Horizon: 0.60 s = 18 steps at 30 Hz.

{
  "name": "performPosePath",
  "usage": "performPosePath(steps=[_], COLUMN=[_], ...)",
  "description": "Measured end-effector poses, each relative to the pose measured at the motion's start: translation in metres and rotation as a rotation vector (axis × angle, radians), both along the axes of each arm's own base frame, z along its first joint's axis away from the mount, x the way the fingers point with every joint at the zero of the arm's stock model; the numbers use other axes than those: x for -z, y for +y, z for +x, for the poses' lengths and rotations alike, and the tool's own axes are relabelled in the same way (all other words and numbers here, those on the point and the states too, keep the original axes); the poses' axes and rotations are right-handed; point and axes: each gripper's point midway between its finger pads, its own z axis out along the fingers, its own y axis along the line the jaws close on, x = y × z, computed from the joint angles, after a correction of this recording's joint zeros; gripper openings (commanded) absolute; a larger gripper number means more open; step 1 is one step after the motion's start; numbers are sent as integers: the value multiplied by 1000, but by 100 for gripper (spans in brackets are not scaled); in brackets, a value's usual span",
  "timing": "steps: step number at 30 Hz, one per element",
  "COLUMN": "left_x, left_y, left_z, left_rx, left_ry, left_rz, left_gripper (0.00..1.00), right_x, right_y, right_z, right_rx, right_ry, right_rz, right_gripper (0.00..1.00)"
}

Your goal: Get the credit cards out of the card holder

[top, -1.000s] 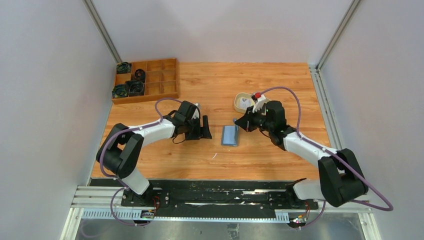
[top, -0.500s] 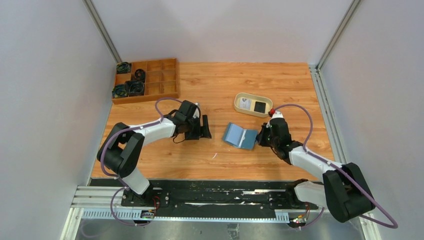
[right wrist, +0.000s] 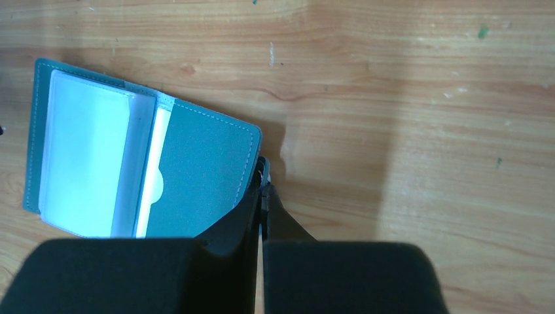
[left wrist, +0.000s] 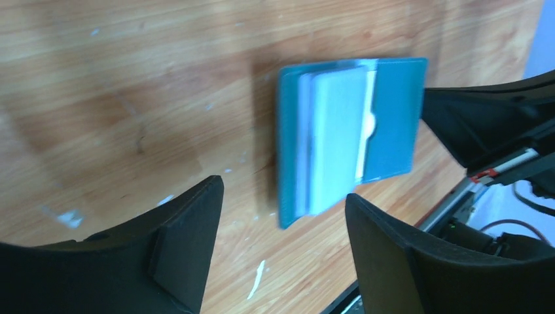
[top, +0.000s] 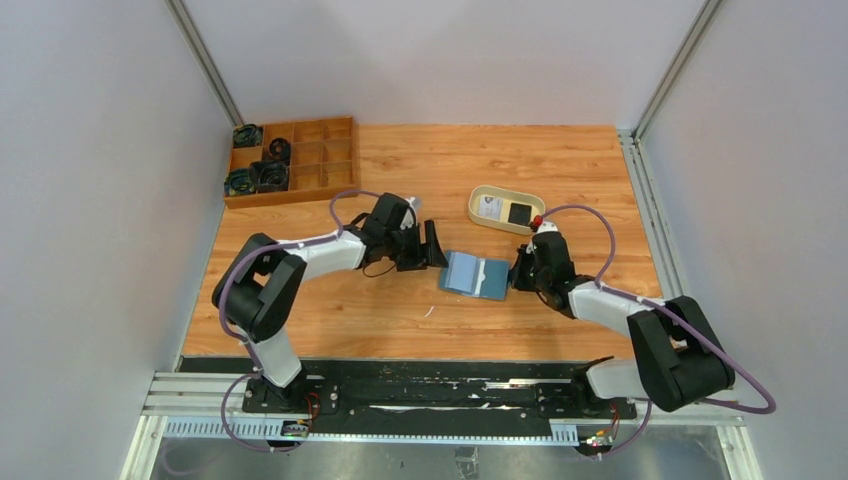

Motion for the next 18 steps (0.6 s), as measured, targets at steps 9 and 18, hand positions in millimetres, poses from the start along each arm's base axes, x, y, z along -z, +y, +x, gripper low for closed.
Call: performPosePath(steps=[9,18], left_x=[20,24], left_y=[-17,-19], left_z=[6,4], left_rx=[1,-10], left_ry=[56,79], left_rz=[-18,-23], left_gripper=[48,34], right_x=[-1,-1], right_y=[9,9], right_z=[5,5], right_rx=[-30,-43], right_ry=[-7,-8], right_rz=[27,28], right_gripper=[0,0])
